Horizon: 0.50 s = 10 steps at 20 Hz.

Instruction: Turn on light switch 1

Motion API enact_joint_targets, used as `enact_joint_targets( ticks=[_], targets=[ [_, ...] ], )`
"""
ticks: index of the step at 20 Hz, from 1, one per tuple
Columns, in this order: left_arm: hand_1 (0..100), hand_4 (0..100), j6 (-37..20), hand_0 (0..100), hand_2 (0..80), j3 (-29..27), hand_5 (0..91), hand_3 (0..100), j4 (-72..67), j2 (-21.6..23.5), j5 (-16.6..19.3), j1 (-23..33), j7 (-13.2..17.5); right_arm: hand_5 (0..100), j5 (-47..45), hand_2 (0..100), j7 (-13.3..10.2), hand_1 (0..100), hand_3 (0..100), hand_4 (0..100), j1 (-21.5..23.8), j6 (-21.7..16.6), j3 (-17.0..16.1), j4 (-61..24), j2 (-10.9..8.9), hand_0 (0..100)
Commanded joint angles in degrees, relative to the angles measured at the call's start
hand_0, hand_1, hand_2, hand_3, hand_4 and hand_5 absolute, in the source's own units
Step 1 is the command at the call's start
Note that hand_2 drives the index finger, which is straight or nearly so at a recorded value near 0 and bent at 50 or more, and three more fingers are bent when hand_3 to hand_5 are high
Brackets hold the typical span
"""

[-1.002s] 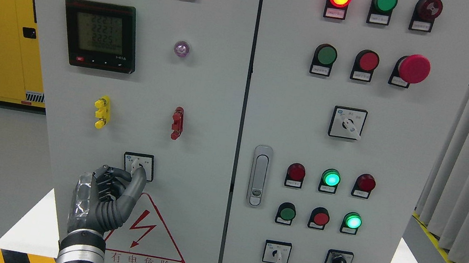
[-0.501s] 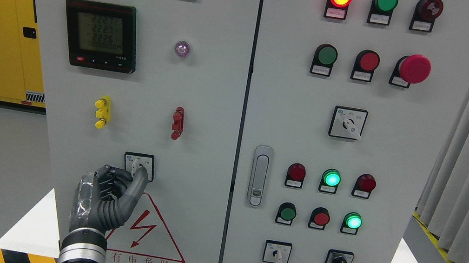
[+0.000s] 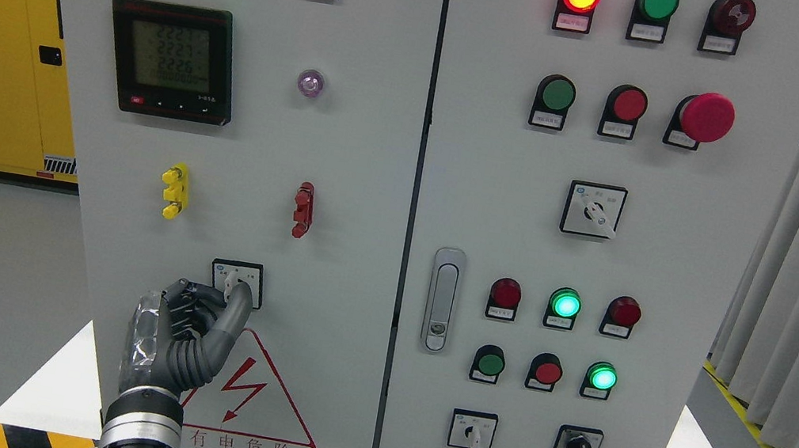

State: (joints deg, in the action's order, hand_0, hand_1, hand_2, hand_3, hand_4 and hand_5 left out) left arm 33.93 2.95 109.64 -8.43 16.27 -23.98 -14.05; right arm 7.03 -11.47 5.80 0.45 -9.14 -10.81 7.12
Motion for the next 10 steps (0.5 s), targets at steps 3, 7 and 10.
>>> enact_joint_targets(
  ticks=[3,7,10],
  targets=[
    [58,90,-0.1,34,60.9,0.0,87.2,91,-0.2,0.0,0.0,0.0,0.1,0,0.0,4,0.0,50,0,0,0.0,0.0,0.0,0.0,0.0,0],
    [60,90,-0.1,37,60.9,0.0,87.3,91,-0.6,0.0,0.0,0.0,0.1,0,0.0,4,0.0,50,0,0,0.0,0.0,0.0,0.0,0.0,0],
    [60,90,-0.1,38,60.8,0.1,87.3,92,-0.6,0.0,0.0,-0.1,0.1,0,0.0,4,0.0,50,0,0,0.0,0.0,0.0,0.0,0.0,0]
  ],
)
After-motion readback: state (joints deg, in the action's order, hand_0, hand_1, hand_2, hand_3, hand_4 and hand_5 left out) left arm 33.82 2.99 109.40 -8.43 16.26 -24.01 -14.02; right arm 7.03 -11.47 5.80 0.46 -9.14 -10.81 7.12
